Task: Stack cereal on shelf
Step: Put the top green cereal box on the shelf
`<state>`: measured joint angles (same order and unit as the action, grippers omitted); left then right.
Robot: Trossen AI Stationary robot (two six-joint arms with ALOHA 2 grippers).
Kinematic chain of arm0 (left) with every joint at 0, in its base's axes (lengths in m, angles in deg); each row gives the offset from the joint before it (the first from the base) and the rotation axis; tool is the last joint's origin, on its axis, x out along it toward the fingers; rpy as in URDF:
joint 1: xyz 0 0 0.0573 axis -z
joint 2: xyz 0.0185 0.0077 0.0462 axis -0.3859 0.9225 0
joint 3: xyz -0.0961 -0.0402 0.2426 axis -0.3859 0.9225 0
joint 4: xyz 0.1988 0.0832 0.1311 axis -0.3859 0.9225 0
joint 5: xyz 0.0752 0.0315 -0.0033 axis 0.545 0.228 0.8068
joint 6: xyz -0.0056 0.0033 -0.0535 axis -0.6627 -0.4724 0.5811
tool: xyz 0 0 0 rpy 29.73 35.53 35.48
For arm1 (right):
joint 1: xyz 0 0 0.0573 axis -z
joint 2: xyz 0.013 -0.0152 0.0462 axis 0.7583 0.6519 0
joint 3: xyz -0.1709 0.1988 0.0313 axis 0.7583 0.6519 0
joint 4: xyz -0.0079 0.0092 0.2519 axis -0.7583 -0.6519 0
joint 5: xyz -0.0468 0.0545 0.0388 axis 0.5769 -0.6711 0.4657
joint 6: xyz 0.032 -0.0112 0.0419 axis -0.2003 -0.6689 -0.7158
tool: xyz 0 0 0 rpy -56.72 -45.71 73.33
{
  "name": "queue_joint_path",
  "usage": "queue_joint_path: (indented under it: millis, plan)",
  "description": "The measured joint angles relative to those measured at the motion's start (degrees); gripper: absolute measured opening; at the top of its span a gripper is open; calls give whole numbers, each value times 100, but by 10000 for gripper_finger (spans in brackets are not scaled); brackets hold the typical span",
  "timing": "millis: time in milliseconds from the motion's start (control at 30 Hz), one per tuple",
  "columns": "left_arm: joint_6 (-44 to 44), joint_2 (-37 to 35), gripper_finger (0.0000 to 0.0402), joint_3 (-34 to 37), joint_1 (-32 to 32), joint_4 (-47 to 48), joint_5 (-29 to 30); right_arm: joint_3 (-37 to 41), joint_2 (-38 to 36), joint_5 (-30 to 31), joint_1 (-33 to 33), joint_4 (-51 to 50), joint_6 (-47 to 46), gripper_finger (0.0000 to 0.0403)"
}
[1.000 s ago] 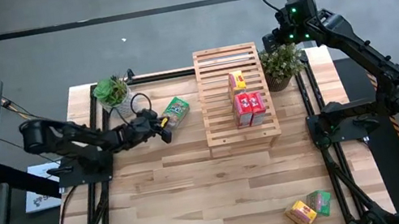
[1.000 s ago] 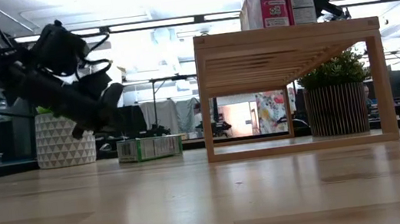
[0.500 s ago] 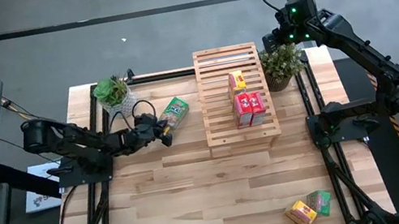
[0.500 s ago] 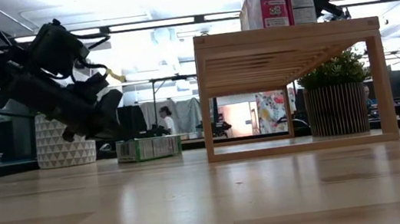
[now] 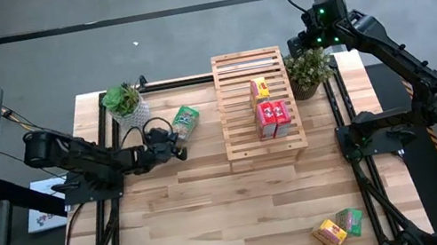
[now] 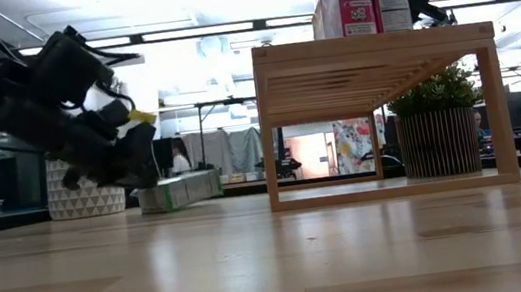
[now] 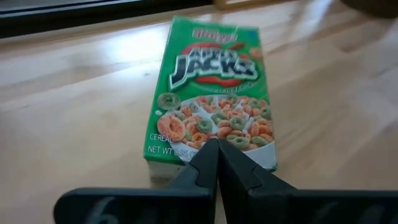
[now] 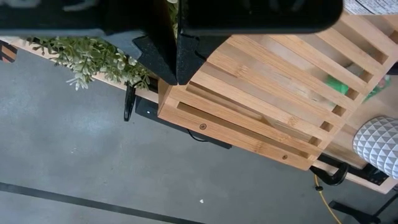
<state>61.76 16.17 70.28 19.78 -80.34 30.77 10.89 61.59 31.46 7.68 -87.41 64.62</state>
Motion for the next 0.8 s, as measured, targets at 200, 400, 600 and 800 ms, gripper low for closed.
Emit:
queue_joint_path:
  millis: [200, 400, 600, 800]
  plan:
    - [301, 11, 0, 14, 426, 175, 375, 0, 0, -2, 0, 0, 0, 0]
    - [690, 28, 0, 21, 614, 478, 542, 0, 0, -10, 0, 2, -109, 0]
    - [686, 12, 0, 25, 636, 425, 623, 0, 0, -15, -2, 0, -127, 0]
    - [678, -67, 0, 21, 636, 281, 696, 0, 0, -17, -1, 0, -155, 0]
